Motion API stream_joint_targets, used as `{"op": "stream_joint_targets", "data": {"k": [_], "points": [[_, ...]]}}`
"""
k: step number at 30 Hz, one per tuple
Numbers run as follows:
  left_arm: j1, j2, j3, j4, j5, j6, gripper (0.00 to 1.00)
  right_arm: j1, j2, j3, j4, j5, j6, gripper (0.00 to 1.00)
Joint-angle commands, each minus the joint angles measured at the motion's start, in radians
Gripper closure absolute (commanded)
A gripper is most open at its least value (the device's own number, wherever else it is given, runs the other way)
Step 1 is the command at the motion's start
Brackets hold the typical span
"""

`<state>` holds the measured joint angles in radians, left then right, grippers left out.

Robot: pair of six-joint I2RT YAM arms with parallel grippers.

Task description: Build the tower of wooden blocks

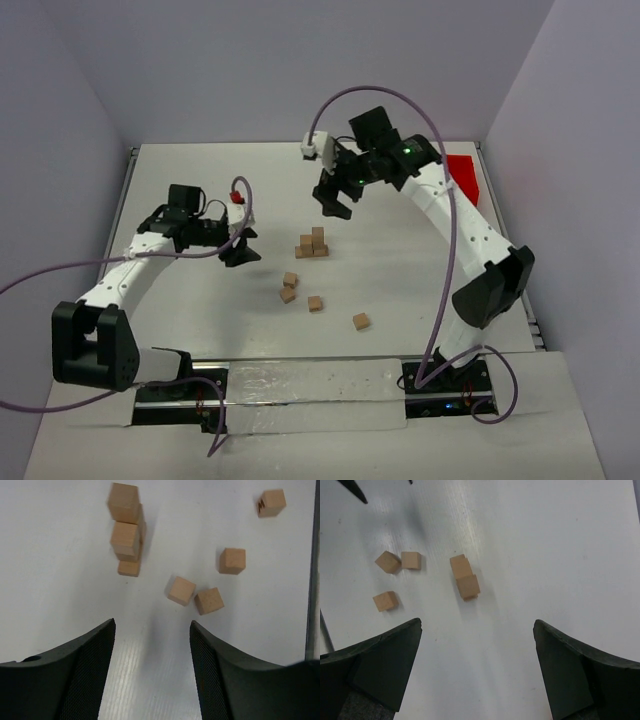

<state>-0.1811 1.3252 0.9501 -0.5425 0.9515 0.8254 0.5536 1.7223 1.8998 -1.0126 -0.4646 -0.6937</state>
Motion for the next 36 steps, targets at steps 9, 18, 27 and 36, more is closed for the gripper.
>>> {"op": "stream_joint_targets", "data": {"k": [9, 18, 27, 36], "points": [[-0.238, 0.252, 0.031, 0.023, -0.11, 0.336, 0.37, -0.349, -0.259, -0.384, 0.16, -0.2, 0.166, 0.0], [-0.305, 0.377, 0.09, 0.027, -0.197, 0.409, 0.39, -0.428, -0.358, -0.564, 0.227, -0.236, 0.201, 0.0], [-0.356, 0.433, 0.133, 0.013, -0.274, 0.407, 0.39, -0.434, -0.34, -0.561, 0.224, -0.25, 0.199, 0.0], [-0.383, 0.452, 0.148, -0.019, -0.307, 0.389, 0.52, -0.435, -0.34, -0.583, 0.229, -0.247, 0.189, 0.0]]}}
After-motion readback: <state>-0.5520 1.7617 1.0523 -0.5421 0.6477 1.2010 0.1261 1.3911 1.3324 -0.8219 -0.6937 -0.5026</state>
